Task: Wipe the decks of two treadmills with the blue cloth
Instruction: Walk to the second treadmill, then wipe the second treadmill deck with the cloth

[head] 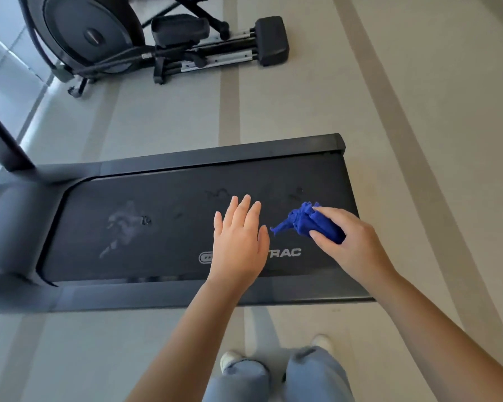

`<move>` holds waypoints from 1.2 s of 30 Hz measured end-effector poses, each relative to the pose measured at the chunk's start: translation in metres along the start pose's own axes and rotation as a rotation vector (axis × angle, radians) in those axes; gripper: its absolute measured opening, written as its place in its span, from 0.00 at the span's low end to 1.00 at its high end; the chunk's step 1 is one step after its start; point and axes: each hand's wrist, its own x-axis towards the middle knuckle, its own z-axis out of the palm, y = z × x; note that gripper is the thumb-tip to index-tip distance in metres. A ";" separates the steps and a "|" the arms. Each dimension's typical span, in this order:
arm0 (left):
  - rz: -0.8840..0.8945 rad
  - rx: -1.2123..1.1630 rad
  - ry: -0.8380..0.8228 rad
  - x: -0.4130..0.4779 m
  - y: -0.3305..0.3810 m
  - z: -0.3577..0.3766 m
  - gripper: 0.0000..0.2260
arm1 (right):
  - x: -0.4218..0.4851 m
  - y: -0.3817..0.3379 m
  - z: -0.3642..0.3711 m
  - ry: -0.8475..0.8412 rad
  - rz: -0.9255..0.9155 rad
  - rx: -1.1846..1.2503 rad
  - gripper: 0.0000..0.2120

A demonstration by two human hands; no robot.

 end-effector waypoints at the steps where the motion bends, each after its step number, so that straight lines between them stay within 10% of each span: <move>1: -0.034 -0.040 -0.029 0.006 -0.003 0.014 0.20 | 0.008 0.014 0.004 0.001 0.009 -0.009 0.18; 17: -0.150 -0.131 -0.261 0.103 -0.121 0.408 0.23 | 0.105 0.349 0.187 -0.071 0.019 -0.178 0.16; 26: 0.137 0.052 -0.329 0.157 -0.145 0.566 0.23 | 0.123 0.515 0.260 0.011 -0.409 -0.651 0.18; 36: 0.154 0.054 -0.239 0.189 -0.117 0.642 0.24 | 0.119 0.552 0.299 0.067 -0.102 -0.692 0.27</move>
